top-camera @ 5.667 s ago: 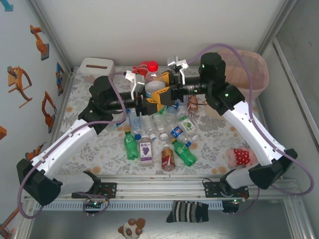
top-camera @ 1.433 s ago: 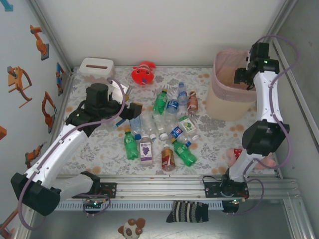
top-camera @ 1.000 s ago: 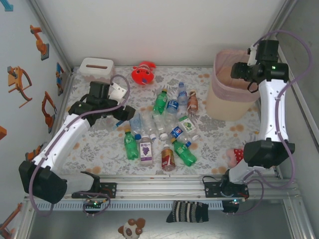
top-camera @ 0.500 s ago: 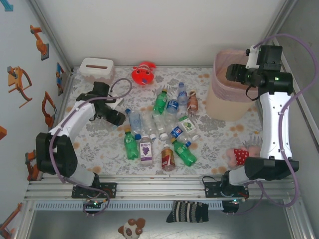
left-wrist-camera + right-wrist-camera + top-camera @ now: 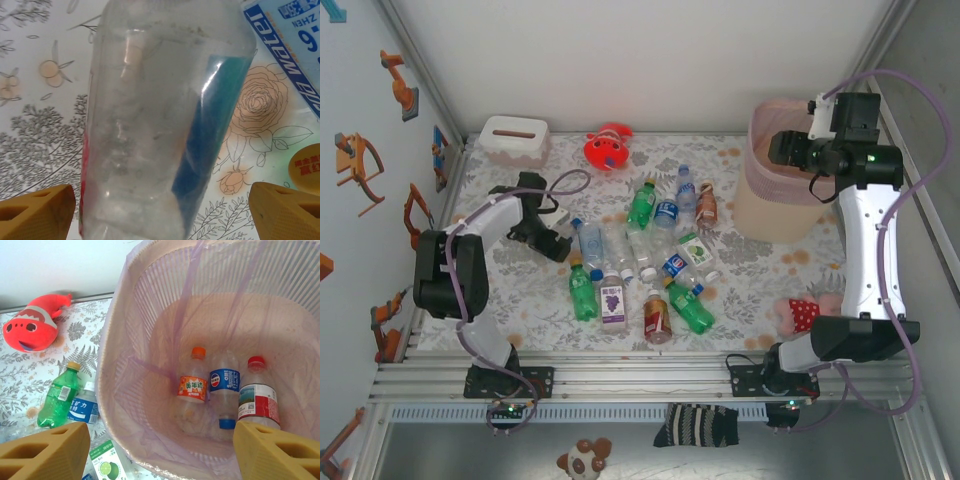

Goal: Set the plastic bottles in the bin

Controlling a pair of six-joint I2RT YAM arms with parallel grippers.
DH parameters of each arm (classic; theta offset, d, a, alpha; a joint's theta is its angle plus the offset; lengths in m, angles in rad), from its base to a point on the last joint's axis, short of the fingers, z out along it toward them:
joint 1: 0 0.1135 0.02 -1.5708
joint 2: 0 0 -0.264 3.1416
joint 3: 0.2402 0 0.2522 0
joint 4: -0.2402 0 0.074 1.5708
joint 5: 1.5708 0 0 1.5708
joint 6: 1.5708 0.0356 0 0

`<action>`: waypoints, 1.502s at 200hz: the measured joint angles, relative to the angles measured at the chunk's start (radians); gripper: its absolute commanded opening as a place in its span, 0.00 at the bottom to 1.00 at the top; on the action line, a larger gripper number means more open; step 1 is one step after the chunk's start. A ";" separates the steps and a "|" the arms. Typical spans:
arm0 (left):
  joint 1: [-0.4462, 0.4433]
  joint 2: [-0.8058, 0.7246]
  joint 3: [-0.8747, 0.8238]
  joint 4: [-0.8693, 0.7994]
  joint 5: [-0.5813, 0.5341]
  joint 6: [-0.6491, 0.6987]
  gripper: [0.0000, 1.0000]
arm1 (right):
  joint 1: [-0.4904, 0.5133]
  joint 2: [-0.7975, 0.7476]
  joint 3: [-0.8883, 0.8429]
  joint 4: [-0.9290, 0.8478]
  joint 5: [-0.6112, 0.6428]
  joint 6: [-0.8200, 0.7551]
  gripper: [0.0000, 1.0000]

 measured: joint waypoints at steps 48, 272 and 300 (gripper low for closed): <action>0.000 0.045 0.033 -0.033 0.016 -0.001 0.83 | 0.003 -0.008 -0.012 0.011 0.000 0.007 0.75; 0.020 0.099 0.070 -0.100 -0.024 -0.027 0.56 | 0.022 -0.023 -0.042 0.018 0.000 0.018 0.74; 0.032 0.077 0.071 -0.099 -0.003 -0.039 0.54 | 0.029 -0.026 -0.042 0.018 -0.004 0.019 0.74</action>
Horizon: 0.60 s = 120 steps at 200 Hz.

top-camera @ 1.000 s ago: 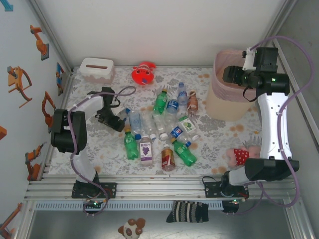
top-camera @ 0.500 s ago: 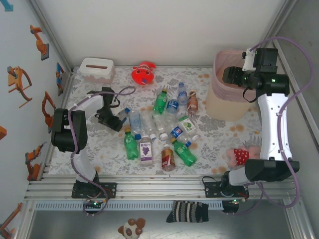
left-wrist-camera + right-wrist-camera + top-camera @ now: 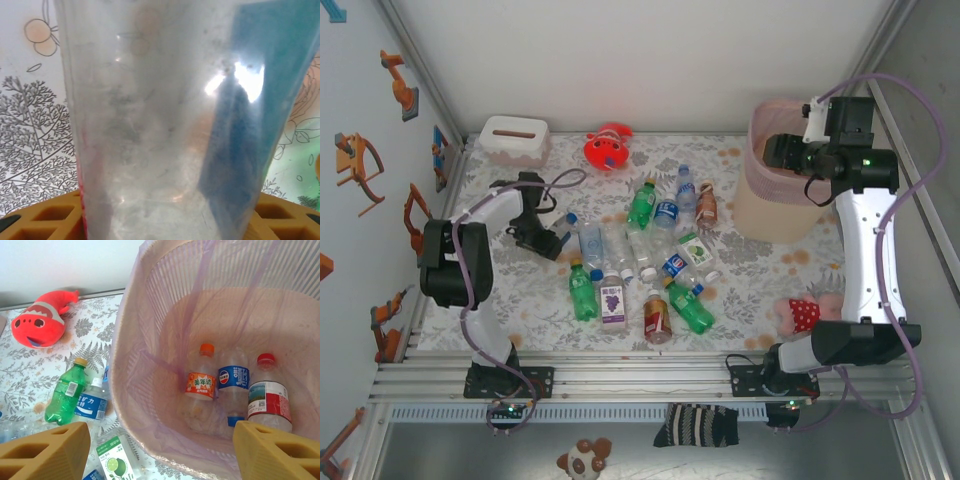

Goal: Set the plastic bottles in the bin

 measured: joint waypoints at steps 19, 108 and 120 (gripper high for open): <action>0.005 -0.034 0.000 0.003 0.022 -0.011 0.54 | 0.008 -0.006 0.000 0.001 -0.008 0.005 0.74; 0.012 -0.316 -0.026 0.134 0.315 -0.097 0.51 | 0.076 -0.141 -0.129 0.188 -0.201 0.075 0.73; 0.012 -0.363 -0.040 0.175 0.399 -0.112 0.51 | 0.089 -0.160 -0.165 0.244 -0.246 0.090 0.74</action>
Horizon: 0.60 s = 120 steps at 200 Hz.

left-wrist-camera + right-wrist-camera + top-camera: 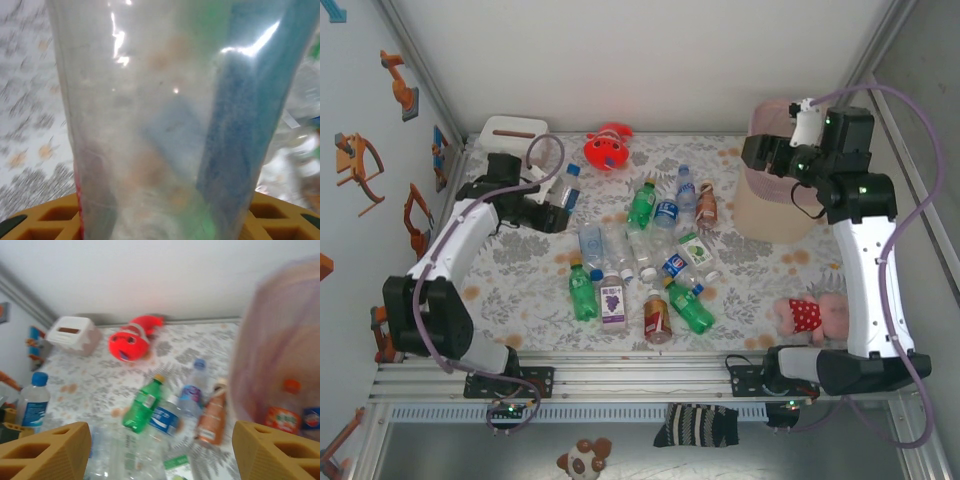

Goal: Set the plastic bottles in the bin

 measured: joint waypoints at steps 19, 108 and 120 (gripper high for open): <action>-0.005 -0.072 -0.022 0.074 0.134 -0.032 0.51 | 0.024 -0.024 -0.045 0.089 -0.069 0.021 0.73; -0.197 -0.282 -0.075 0.462 0.481 -0.187 0.51 | 0.198 -0.069 -0.148 0.473 -0.369 0.060 0.75; -0.230 -0.282 -0.075 0.497 0.501 -0.203 0.51 | 0.222 -0.071 -0.159 0.523 -0.406 0.065 0.76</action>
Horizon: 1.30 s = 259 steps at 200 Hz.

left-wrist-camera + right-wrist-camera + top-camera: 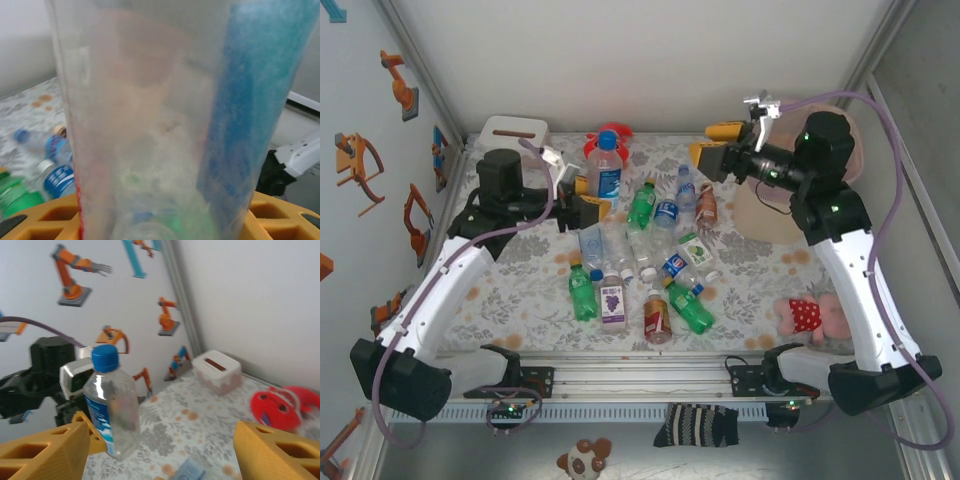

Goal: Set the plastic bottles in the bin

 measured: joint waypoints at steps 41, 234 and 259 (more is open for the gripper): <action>-0.122 0.000 0.008 0.106 0.042 -0.042 0.51 | 0.079 -0.009 -0.023 0.156 -0.114 0.002 0.79; -0.304 0.050 0.073 0.261 0.046 -0.076 0.52 | 0.249 0.038 -0.073 0.311 -0.269 -0.021 0.66; -0.310 0.050 0.073 0.264 0.041 -0.076 0.51 | 0.249 0.038 -0.073 0.309 -0.268 -0.021 0.63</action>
